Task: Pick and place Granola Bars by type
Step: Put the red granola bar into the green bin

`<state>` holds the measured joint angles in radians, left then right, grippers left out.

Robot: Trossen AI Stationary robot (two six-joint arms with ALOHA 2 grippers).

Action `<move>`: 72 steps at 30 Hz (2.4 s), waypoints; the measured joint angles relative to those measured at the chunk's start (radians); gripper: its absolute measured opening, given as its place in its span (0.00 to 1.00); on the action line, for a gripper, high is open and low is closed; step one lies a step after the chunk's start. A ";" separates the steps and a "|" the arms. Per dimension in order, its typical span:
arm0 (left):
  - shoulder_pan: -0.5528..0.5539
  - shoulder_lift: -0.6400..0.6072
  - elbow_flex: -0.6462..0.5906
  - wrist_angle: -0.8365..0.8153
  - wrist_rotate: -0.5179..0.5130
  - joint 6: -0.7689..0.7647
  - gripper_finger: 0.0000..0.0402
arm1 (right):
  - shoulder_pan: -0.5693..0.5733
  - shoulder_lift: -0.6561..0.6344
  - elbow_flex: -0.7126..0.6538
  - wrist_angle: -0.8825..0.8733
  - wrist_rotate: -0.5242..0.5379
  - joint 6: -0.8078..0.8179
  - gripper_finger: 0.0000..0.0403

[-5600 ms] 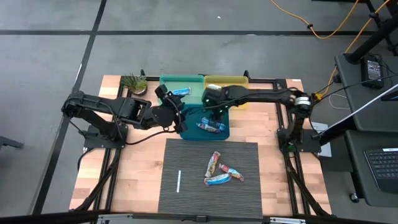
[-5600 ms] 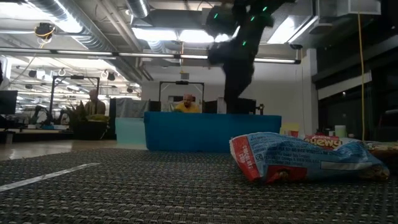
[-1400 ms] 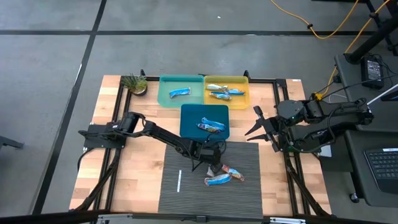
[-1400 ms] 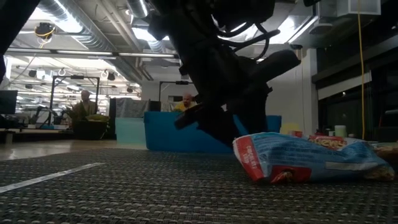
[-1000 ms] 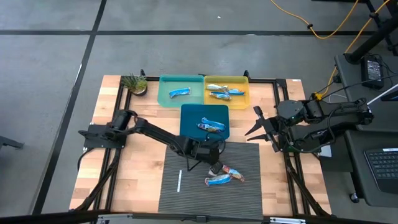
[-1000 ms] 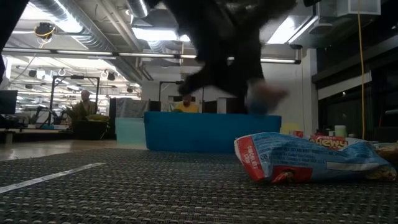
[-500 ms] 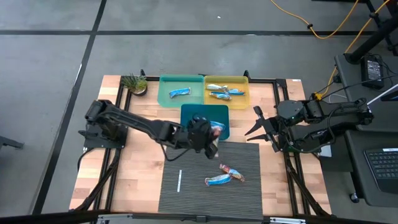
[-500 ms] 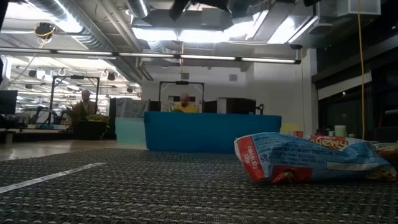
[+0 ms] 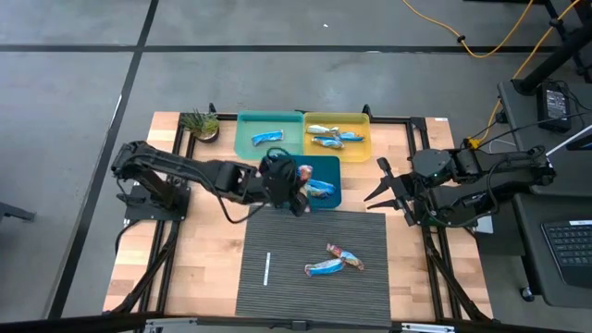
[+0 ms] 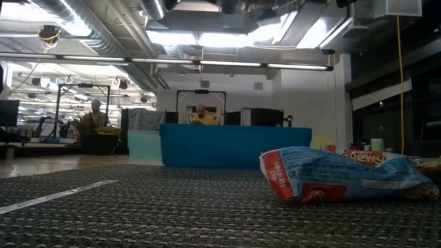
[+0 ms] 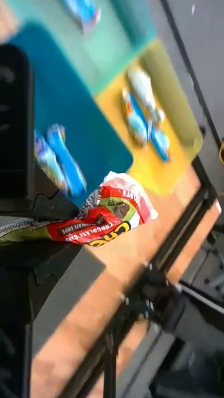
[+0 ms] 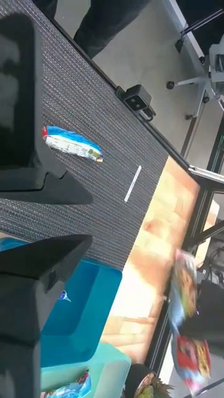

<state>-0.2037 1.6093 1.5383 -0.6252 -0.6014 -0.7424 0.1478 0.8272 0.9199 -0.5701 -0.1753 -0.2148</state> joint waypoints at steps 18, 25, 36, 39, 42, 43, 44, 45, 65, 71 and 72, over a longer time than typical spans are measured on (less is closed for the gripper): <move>0.304 -0.159 0.000 -0.346 0.159 0.365 0.09 | 0.000 0.000 0.000 0.004 0.287 0.205 0.23; 0.432 -0.162 0.000 -0.386 0.232 0.565 0.09 | 0.000 0.000 0.000 0.004 0.288 0.263 0.23; 0.685 -0.162 0.000 -0.386 0.381 0.844 0.09 | 0.000 0.000 0.000 0.003 0.288 0.365 0.23; 0.765 -0.161 0.000 -0.382 0.421 0.860 0.09 | 0.000 0.000 0.000 0.003 0.288 0.362 0.23; 0.834 -0.160 0.000 -0.378 0.444 0.864 0.09 | 0.000 0.000 0.000 0.003 0.288 0.356 0.23; 0.854 -0.155 0.000 -0.373 0.445 0.865 0.09 | 0.000 0.000 0.000 0.004 0.288 0.355 0.23; 0.870 -0.150 0.000 -0.370 0.446 0.862 0.09 | 0.000 0.000 0.000 0.004 0.288 0.352 0.23; 0.885 -0.143 0.000 -0.373 0.446 0.857 0.09 | 0.000 0.000 0.000 0.004 0.288 0.350 0.23; 0.966 0.207 0.000 -0.335 0.552 0.861 0.09 | 0.000 0.000 0.000 0.005 0.288 0.310 0.23; 0.979 0.252 0.000 -0.319 0.517 0.870 0.09 | 0.000 0.000 0.000 0.003 0.279 0.309 0.23; 0.983 0.258 0.000 -0.319 0.488 0.880 0.09 | 0.000 0.000 0.000 0.002 0.279 0.308 0.23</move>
<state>0.7792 1.8675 1.5379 -0.9441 -0.1134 0.1379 0.1478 0.8272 0.9199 -0.5678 0.1040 0.0937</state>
